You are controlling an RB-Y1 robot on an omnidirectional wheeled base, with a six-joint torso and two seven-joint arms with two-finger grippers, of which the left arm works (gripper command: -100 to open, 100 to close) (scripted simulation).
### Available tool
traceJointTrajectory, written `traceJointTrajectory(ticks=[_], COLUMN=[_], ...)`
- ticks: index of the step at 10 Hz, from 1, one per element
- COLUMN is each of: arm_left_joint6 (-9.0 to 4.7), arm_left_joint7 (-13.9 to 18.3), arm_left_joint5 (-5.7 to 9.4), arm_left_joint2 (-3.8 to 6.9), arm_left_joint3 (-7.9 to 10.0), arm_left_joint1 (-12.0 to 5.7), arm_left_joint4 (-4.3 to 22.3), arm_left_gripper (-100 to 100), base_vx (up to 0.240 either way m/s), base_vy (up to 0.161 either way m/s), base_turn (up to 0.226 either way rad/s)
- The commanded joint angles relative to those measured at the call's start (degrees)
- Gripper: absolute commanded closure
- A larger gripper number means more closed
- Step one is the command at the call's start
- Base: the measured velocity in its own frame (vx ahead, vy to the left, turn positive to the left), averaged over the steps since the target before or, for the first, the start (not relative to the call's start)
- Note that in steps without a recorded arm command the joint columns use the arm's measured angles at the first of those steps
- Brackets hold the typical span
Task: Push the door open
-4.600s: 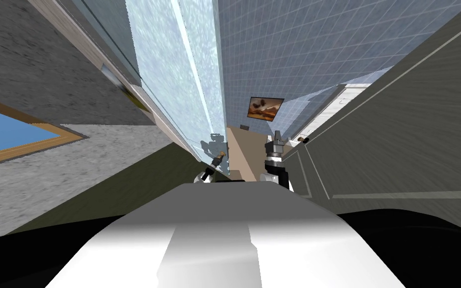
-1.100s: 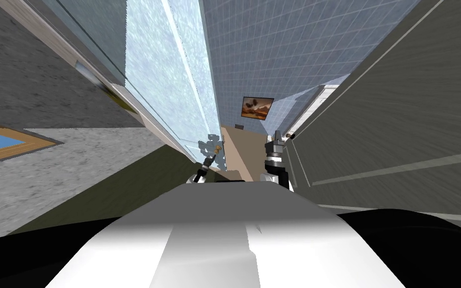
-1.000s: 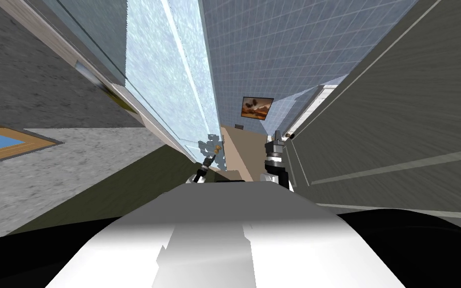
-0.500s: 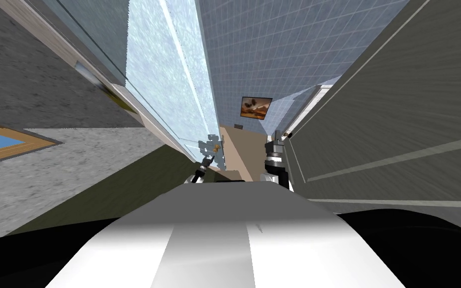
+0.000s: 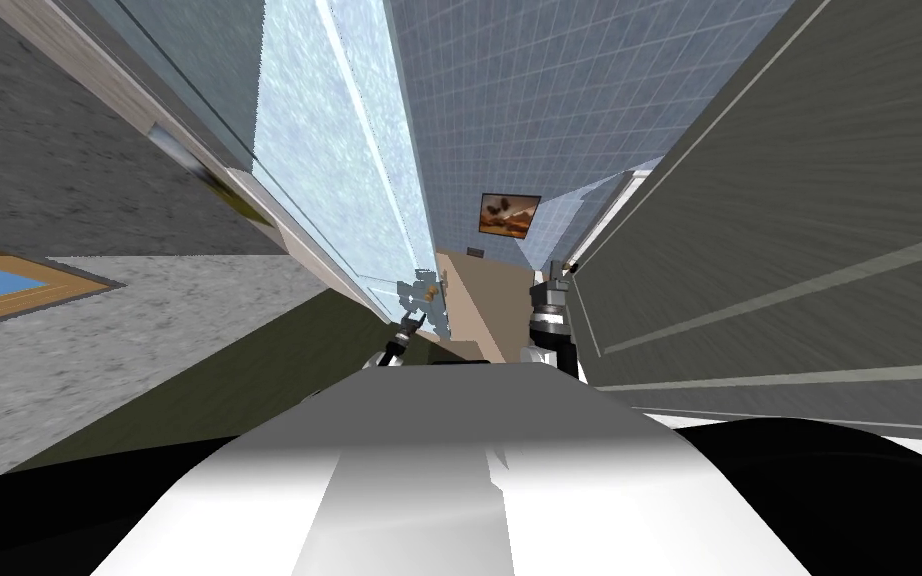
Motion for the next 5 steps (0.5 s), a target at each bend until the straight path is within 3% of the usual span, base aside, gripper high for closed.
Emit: traceJointTrajectory(ticks=[1, 3, 4, 5], arm_left_joint6=[0.14, -0.04, 0.18, 0.34], arm_left_joint7=[-1.9, -4.0, -3.1, -3.7], arm_left_joint5=[-0.41, -0.90, -0.74, -0.65], arm_left_joint2=[0.39, 0.93, 0.83, 0.58], arm_left_joint3=[0.32, 0.75, 0.58, 0.80], arm_left_joint1=[0.38, 0.64, 0.74, 0.62], arm_left_joint4=[-0.4, -0.4, -0.8, -0.6], arm_left_gripper=[-100, -100, -100, -100], base_vx=[-0.047, -0.047, -0.022, 0.124], base_vy=[-0.025, -0.022, -0.014, -0.025], base_turn=[-0.010, -0.014, 0.000, -0.036])
